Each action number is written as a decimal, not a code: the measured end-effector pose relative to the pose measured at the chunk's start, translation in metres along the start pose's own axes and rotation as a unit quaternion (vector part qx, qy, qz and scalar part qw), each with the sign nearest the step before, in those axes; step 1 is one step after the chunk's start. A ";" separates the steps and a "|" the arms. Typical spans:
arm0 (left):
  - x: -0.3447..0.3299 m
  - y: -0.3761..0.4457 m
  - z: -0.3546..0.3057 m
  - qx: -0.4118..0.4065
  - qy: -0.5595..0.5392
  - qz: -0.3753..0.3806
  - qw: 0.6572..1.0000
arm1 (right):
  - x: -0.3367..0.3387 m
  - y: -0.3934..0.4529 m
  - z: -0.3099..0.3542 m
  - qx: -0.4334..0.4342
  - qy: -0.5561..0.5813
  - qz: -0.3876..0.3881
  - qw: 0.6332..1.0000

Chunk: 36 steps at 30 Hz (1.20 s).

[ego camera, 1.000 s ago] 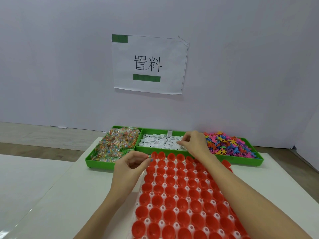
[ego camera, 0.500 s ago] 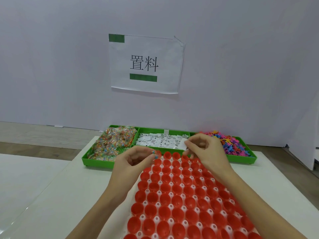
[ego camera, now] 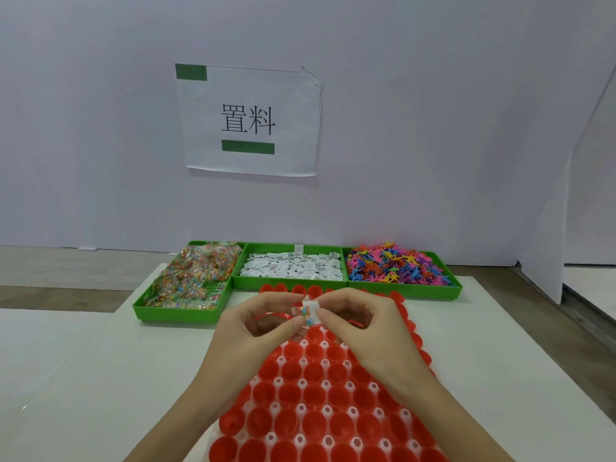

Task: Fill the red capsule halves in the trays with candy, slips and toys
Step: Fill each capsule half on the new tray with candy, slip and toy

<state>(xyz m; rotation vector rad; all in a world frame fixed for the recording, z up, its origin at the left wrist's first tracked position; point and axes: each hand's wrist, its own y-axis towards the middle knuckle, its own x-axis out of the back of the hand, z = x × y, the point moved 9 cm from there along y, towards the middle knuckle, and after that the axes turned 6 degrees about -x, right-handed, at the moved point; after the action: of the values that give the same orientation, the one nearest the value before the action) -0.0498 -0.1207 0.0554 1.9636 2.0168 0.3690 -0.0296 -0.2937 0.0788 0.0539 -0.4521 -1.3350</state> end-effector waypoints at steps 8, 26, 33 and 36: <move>0.002 0.000 0.002 -0.014 0.044 0.006 0.999 | -0.005 -0.003 0.006 -0.028 -0.006 0.066 0.997; 0.019 0.006 0.009 -0.001 -0.031 -0.052 0.998 | 0.084 0.164 -0.095 -0.077 -0.424 -0.038 0.902; 0.022 0.006 0.008 -0.003 -0.013 -0.062 0.998 | 0.073 0.164 -0.097 -0.045 -0.478 -0.075 0.874; 0.023 0.006 0.009 -0.001 -0.007 -0.060 0.998 | 0.073 0.163 -0.096 -0.039 -0.487 -0.080 0.869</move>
<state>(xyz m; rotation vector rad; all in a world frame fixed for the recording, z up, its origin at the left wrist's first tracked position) -0.0417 -0.0979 0.0489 1.8280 2.1127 0.3289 0.1663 -0.3431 0.0593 -0.6983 -1.2650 -1.4782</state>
